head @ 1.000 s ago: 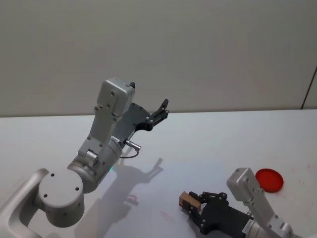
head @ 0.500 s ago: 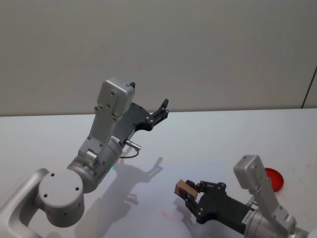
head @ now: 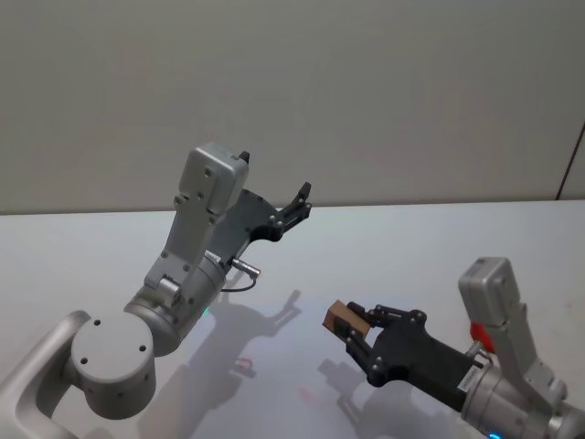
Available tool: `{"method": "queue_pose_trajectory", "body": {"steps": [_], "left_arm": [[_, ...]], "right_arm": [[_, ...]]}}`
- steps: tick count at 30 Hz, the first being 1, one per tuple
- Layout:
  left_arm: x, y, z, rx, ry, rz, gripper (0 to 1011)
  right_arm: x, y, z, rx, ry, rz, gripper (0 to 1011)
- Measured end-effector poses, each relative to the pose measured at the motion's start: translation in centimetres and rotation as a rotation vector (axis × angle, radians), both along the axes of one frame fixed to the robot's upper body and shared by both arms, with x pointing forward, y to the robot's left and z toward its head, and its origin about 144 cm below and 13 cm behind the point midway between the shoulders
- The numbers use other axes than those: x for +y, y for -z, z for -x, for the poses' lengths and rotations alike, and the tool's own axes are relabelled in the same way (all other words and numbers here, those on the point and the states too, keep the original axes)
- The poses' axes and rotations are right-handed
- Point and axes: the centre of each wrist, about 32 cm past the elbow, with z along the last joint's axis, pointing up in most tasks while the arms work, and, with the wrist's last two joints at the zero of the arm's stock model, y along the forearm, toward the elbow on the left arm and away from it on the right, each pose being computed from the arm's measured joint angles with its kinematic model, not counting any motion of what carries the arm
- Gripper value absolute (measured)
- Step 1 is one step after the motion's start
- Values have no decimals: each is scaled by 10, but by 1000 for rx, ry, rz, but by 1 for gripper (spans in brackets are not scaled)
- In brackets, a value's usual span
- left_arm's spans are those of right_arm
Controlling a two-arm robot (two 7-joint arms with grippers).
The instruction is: Use the one hand to pick up the stamp and affix it onto the A4 paper.
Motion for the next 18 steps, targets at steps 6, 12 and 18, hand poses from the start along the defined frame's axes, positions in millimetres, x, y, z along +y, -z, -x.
{"method": "queue_pose_trajectory", "body": {"steps": [6,12,18], "left_arm": [[0,0,0,0,0,0,1001],[0,0,0,0,0,0,1001],[0,0,0,0,0,0,1001]], "right_arm": [[-10,-3,-1,-11,32,1,219],[-25,-4,-3,-20,85,11,219],[-40,-1,-6,-23,141,28,219]]}}
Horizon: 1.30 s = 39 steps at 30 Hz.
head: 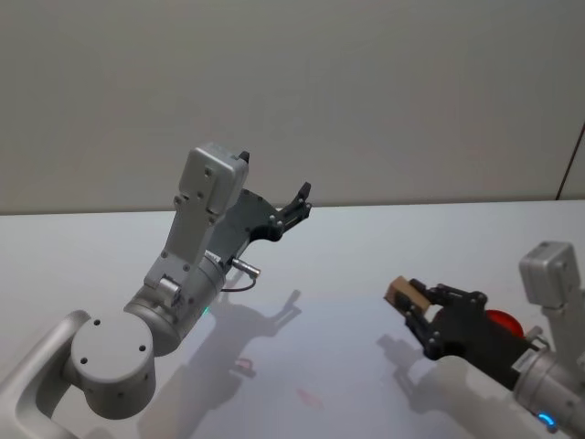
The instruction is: Use the one hand to pick up the stamp and affix it onto the A4 paper.
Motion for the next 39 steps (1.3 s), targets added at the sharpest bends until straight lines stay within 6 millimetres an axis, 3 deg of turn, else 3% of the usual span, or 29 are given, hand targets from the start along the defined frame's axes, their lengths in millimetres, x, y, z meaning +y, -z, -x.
{"method": "queue_pose_trajectory", "body": {"steps": [17,39], "left_arm": [[0,0,0,0,0,0,1001],[0,0,0,0,0,0,1001]], "right_arm": [[-51,14,-4,-1,150,75,219],[-88,22,15,22,218,129,219]]}}
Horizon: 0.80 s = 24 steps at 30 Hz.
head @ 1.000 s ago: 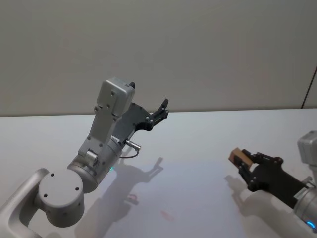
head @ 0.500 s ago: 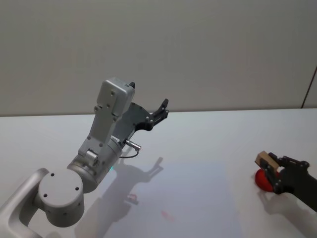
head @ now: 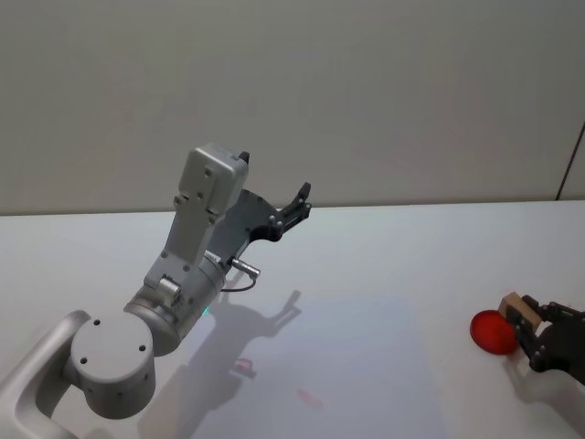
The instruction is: Use the one hand to pick up the stamp and affix it onto the A4 paper.
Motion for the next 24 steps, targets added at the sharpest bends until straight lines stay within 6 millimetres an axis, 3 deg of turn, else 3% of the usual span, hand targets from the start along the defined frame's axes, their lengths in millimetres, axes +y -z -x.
{"method": "queue_pose_trajectory", "body": {"steps": [24], "left_arm": [[0,0,0,0,0,0,1001]], "right_arm": [[0,16,-1,12,20,12,219]]}}
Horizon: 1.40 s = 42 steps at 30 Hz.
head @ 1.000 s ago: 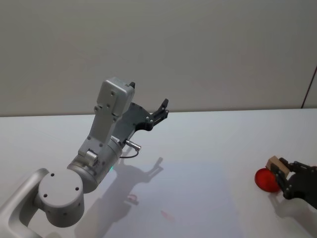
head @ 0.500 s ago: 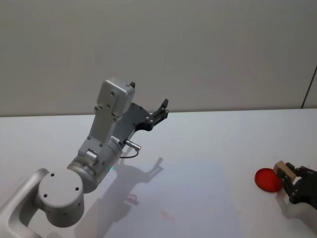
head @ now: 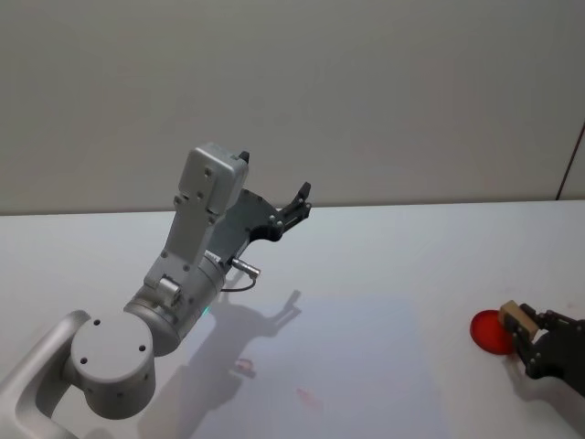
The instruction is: Use the one hand to pick up the stamp and affix it onto the A4 paper.
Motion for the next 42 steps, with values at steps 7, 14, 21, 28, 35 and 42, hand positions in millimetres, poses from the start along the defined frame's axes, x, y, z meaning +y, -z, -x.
{"method": "queue_pose_trajectory", "body": {"steps": [7,14,21,28,35,42], "left_arm": [[0,0,0,0,0,0,1001],[0,0,0,0,0,0,1001],[0,0,0,0,0,0,1001],[0,0,0,0,0,0,1001],[0,0,0,0,0,0,1001],[0,0,0,0,0,0,1001]], "right_arm": [[5,3,0,3,-8,-1,219],[8,5,-1,6,-12,-1,219],[9,6,-3,6,-6,0,219],[10,6,-4,3,-1,2,219],[11,6,-5,2,1,4,219],[12,7,-6,3,3,5,219]]}}
